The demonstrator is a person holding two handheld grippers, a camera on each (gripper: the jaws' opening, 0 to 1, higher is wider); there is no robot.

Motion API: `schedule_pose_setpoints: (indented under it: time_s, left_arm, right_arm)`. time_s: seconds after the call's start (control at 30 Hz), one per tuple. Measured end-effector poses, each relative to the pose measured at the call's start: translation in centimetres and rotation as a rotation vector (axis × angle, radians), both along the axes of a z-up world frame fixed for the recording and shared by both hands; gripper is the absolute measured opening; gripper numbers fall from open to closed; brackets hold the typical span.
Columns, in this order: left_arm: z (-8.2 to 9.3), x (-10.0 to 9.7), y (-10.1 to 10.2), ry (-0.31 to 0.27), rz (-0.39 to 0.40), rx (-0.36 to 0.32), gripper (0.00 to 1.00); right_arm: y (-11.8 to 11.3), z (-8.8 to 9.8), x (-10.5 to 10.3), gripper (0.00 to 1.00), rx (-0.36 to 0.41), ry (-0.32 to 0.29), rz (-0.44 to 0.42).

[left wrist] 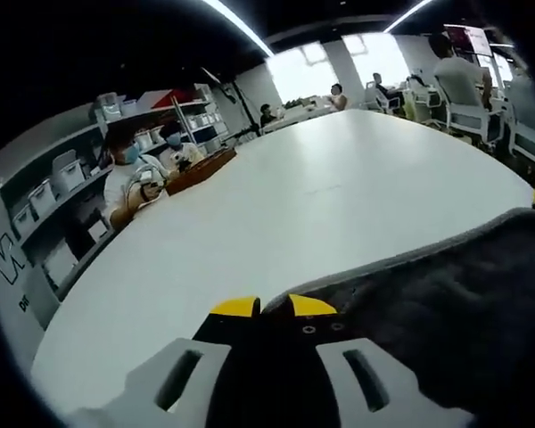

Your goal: Open the folded towel by lifting each exposed corner and separating the folded layers until the towel lies flat within the target outline without major curled edges

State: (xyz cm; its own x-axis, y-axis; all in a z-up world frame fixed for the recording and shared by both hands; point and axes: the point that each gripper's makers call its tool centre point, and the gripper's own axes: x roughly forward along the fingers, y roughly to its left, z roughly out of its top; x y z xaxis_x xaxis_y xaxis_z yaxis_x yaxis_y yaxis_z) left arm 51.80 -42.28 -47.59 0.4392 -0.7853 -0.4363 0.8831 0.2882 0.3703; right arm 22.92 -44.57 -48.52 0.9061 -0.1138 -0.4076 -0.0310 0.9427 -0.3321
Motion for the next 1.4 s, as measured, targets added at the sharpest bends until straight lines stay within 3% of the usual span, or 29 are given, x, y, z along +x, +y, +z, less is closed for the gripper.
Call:
schedule_pose_setpoints:
  time_s: [0.2,0.27,0.4,0.6,0.83,1.0,1.17,1.3,1.4]
  left_arm:
    - [0.2,-0.2,0.1,-0.011,0.011,0.002,0.13]
    - [0.5,-0.5,0.2,-0.022,0.005,0.005,0.15]
    - [1.5,0.4,-0.2,-0.035,0.006,-0.004,0.21]
    - [2.4,0.7,0.8,-0.053,0.009,0.009,0.28]
    - [2.1,0.6,2.7,-0.097,-0.026,0.098,0.32]
    - [3.5,0.9,4.6,-0.122,-0.025,0.114,0.32]
    - [3.7,0.7,6.6,-0.16,-0.051,0.19,0.35]
    - [3.4,0.5,8.6,-0.161,-0.061,0.212,0.36]
    - [3.0,0.1,10.2,-0.152,-0.058,0.226,0.36]
  right_arm:
    - [0.0,0.1,-0.2,0.0,0.008,-0.004,-0.003]
    - [0.6,0.5,-0.2,0.0,0.072,-0.025,0.009]
    - [0.6,1.1,-0.3,0.0,0.051,-0.034,0.003]
    - [0.8,2.5,-0.2,0.01,0.072,-0.07,0.004]
    - [1.5,3.5,0.2,0.01,0.058,-0.087,0.039]
    - [2.2,3.6,0.4,0.02,0.071,-0.093,0.067]
    - [3.2,3.6,0.6,0.03,0.073,-0.092,0.105]
    - [5.6,3.9,0.8,0.06,0.111,-0.116,0.208]
    - [7.2,3.5,0.9,0.06,0.096,-0.097,0.262]
